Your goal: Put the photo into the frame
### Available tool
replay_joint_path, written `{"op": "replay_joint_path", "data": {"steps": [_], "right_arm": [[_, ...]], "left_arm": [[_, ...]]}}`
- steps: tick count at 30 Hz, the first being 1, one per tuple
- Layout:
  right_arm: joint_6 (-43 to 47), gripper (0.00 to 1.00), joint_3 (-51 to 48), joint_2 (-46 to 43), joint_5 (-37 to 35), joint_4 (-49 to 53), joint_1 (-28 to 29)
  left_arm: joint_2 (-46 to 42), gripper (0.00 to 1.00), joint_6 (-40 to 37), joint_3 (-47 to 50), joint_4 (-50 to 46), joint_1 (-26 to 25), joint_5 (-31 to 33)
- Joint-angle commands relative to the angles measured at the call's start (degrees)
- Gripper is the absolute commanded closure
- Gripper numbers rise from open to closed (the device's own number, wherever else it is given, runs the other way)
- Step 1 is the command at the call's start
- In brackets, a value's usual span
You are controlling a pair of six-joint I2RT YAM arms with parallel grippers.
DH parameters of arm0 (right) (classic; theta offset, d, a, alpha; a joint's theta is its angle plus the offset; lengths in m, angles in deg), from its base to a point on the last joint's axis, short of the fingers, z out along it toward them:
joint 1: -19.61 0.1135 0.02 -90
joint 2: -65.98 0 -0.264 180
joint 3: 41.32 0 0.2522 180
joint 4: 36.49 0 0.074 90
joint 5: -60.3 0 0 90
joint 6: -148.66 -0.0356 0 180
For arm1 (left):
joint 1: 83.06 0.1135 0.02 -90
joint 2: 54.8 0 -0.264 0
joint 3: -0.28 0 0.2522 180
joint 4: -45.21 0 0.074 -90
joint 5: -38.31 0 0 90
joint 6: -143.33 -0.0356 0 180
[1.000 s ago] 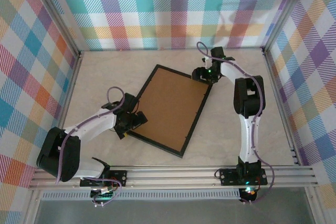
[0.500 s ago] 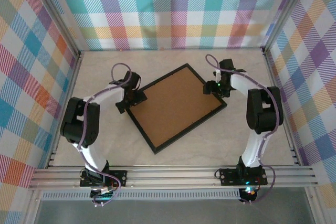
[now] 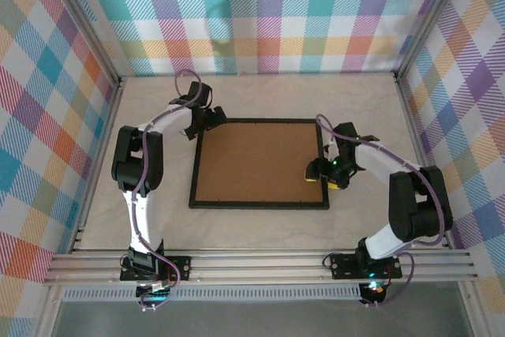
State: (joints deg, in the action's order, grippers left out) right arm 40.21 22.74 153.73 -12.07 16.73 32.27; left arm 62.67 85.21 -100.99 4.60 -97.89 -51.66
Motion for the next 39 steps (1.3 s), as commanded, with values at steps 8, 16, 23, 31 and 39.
{"op": "replay_joint_path", "data": {"steps": [8,16,23,31,39], "right_arm": [[1.66,0.25,9.66,2.9,-5.9,-1.71,-0.79],[2.72,0.42,22.33,14.59,-13.5,-1.51,-1.42],[4.0,0.47,24.13,19.47,-16.83,-0.75,-1.35],[1.76,0.48,21.07,17.24,-5.1,-4.55,0.61],[6.0,0.45,28.19,16.31,-17.22,5.13,0.22]], "left_arm": [[-9.59,0.0,-3.78,4.03,-8.69,2.95,-8.12],[-26.14,0.0,-3.93,19.91,-7.69,2.9,-5.7],[-30.54,0.0,-6.5,26.5,-7.59,2.94,-0.26],[-24.16,0.0,-7.86,24.61,-3.25,2.95,0.93],[-19.21,0.02,-9.51,22.47,-1.43,3.23,4.14]]}}
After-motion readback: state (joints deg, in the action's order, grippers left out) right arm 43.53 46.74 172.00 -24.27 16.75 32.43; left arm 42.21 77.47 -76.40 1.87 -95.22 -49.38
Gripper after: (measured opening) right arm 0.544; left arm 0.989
